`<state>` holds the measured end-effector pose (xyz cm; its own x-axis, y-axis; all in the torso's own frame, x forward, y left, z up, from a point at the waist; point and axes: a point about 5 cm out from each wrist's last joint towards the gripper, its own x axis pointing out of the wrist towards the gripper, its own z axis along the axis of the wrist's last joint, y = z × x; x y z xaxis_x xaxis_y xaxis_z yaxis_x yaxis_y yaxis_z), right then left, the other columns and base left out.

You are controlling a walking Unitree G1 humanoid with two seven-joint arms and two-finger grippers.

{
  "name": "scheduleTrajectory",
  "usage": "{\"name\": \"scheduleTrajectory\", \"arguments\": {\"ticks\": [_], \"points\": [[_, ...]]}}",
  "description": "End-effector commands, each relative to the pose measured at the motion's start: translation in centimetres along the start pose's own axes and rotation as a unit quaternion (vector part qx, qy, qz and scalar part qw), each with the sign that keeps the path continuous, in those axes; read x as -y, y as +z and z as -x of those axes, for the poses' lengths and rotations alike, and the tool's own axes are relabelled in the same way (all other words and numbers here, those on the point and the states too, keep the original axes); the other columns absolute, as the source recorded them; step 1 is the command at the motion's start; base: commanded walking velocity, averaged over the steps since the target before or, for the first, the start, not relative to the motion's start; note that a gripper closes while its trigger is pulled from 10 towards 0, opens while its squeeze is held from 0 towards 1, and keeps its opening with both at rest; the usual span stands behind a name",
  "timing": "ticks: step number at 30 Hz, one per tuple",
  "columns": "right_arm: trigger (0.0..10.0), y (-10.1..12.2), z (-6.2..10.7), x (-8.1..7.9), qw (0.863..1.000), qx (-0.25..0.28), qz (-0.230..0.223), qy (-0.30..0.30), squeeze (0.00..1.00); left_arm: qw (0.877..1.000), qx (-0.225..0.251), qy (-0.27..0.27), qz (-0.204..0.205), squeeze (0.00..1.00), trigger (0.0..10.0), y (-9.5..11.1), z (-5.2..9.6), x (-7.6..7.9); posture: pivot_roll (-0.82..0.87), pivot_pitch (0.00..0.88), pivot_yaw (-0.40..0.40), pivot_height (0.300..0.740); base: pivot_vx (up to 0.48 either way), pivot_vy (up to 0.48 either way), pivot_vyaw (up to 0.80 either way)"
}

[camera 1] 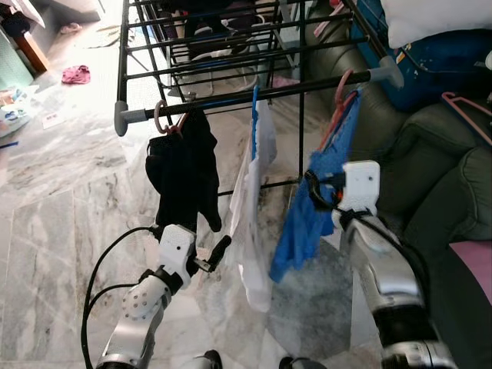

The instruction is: Hang hanger

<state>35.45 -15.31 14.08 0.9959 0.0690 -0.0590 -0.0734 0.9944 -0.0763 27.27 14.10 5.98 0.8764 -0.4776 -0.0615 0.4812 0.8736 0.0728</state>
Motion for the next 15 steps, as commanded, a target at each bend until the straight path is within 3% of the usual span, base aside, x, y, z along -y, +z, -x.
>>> {"name": "scheduleTrajectory", "arguments": {"ticks": [1,9,15], "points": [[10.0,-1.0,-0.2,0.6,0.999,-0.032,0.001,-0.02,0.0,1.0,-0.014,-0.005,-0.004,0.0,10.0,-0.4,0.5,0.0,-0.01,0.236,0.081,0.74,0.0,0.0,0.0],[10.0,-1.1,-2.3,1.1,0.996,-0.077,-0.031,-0.026,0.0,1.0,-0.018,-0.002,-0.005,0.0,10.0,-0.2,0.6,-0.2,0.01,0.234,0.079,0.74,0.0,0.0,0.0],[10.0,-2.7,-2.1,1.9,0.991,-0.118,-0.014,-0.063,0.0,1.0,-0.013,0.0,-0.007,0.0,10.0,0.3,0.1,-0.4,0.02,0.22,0.077,0.74,0.0,0.0,0.0]]}}
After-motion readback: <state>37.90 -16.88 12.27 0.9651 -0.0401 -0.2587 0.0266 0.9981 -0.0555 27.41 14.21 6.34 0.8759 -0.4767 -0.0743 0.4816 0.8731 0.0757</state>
